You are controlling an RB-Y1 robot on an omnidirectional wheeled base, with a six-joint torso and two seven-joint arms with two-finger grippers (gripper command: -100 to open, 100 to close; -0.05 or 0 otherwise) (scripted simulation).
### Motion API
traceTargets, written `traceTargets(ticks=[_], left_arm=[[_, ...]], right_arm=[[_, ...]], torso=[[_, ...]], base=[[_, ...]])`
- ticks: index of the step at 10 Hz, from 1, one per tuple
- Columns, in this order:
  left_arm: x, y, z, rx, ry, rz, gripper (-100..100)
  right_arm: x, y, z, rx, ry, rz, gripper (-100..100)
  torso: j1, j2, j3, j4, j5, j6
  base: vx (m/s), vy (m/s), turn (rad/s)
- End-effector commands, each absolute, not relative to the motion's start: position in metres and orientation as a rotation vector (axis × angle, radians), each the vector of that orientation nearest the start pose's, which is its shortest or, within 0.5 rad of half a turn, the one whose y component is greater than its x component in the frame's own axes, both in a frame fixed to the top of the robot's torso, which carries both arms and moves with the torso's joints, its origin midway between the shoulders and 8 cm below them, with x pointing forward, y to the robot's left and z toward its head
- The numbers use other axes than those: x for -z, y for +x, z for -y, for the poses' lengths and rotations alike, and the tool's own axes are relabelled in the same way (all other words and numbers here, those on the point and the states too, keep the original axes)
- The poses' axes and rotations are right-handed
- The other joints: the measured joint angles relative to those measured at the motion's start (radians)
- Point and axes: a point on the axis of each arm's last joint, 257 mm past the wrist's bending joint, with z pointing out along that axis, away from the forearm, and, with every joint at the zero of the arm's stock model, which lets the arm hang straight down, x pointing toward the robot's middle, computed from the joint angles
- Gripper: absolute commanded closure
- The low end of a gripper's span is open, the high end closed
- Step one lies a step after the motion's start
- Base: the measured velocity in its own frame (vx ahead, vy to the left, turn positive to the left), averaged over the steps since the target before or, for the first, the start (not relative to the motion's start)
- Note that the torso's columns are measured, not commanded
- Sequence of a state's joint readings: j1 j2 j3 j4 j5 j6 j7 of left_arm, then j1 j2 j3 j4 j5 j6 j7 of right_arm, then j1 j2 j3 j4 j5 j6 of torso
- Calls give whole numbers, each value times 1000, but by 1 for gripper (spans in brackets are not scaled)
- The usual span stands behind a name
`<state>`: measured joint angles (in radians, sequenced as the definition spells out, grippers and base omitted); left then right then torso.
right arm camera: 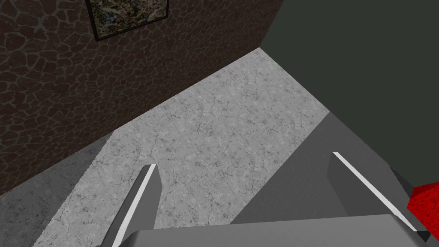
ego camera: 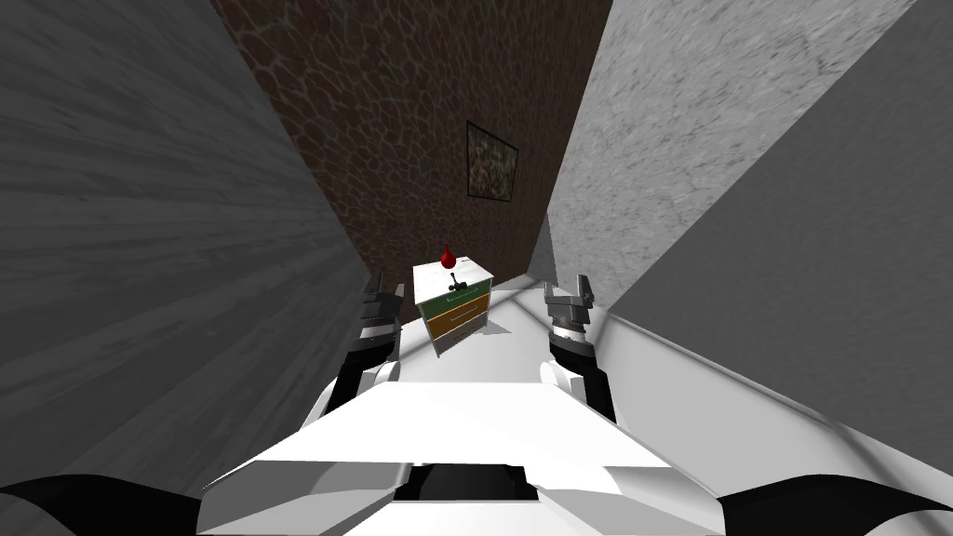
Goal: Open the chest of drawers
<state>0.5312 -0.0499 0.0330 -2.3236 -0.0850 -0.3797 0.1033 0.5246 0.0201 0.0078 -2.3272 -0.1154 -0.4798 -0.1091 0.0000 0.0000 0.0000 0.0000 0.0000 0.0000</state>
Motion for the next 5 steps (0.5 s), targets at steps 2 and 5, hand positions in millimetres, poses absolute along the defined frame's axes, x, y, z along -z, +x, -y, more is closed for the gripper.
traceTargets(ticks=[2,5], left_arm=[[-10,351,-294,1267,-768,-655,0],[-10,351,-294,1267,-767,-655,0]], right_arm=[[-34,334,294,-1476,777,-483,0],[-34,334,294,-1476,777,-483,0]], torso=[[0,104,-209,105,0,0],[0,322,-644,322,0,0]], base=[[0,0,0],[0,0,0]])
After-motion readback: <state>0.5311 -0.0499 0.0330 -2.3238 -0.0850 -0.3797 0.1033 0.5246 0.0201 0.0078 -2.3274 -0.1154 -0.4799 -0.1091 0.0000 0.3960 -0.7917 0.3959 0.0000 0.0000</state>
